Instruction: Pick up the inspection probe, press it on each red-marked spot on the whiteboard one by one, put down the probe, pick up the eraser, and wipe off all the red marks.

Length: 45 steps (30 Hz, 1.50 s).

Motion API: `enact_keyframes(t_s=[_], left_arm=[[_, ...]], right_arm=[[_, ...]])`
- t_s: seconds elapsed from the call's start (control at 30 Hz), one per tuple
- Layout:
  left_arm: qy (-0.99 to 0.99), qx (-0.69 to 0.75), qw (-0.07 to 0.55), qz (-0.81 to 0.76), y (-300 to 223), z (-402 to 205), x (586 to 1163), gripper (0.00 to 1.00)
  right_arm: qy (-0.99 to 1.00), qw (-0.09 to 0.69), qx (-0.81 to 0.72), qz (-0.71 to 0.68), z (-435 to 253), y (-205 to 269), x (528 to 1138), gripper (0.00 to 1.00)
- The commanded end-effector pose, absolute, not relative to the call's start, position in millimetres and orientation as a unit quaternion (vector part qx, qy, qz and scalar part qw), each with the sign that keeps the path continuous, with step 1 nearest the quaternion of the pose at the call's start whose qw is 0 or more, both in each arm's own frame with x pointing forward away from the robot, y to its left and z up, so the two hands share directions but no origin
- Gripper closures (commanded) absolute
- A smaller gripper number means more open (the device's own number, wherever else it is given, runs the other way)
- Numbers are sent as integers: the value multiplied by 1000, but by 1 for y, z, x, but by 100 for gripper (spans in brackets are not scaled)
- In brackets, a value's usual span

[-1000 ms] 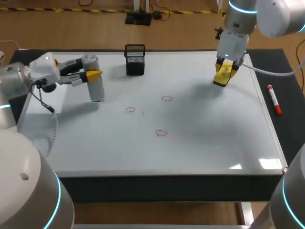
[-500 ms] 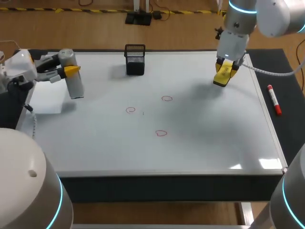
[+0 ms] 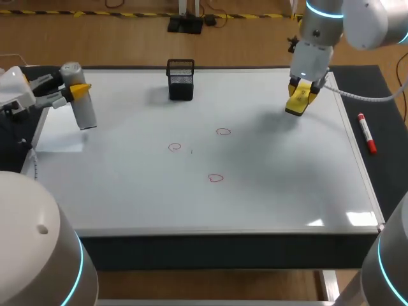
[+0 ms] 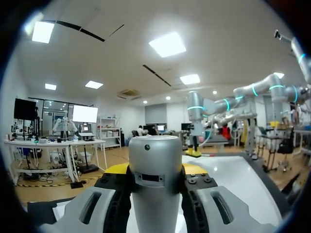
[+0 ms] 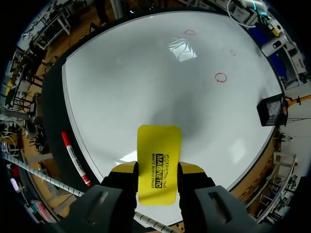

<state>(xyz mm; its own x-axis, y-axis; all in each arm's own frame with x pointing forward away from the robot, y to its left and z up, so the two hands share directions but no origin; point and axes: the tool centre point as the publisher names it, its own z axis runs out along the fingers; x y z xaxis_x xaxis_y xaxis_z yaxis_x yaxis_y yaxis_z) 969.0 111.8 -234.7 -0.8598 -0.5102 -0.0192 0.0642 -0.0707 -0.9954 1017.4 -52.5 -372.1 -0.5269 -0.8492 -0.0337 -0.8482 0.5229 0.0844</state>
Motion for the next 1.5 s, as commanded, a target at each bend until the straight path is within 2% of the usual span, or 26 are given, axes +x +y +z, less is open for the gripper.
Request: enact_keyframes(t_s=[0.03, 0.37, 0.5, 1.5], left_arm=[[649, -175, 205, -712, 120, -233, 968, 100], [647, -179, 206, -712, 124, -234, 968, 100], [647, -179, 206, -712, 124, -234, 968, 100], [647, -179, 206, -712, 124, -234, 968, 100]], right_arm=[[-872, 6, 487, -43, -371, -53, 1017, 100], [-872, 6, 487, -43, -371, -53, 1017, 100], [-863, 6, 505, -32, -367, -34, 1003, 100], [-713, 6, 698, -57, -366, 199, 928, 100]])
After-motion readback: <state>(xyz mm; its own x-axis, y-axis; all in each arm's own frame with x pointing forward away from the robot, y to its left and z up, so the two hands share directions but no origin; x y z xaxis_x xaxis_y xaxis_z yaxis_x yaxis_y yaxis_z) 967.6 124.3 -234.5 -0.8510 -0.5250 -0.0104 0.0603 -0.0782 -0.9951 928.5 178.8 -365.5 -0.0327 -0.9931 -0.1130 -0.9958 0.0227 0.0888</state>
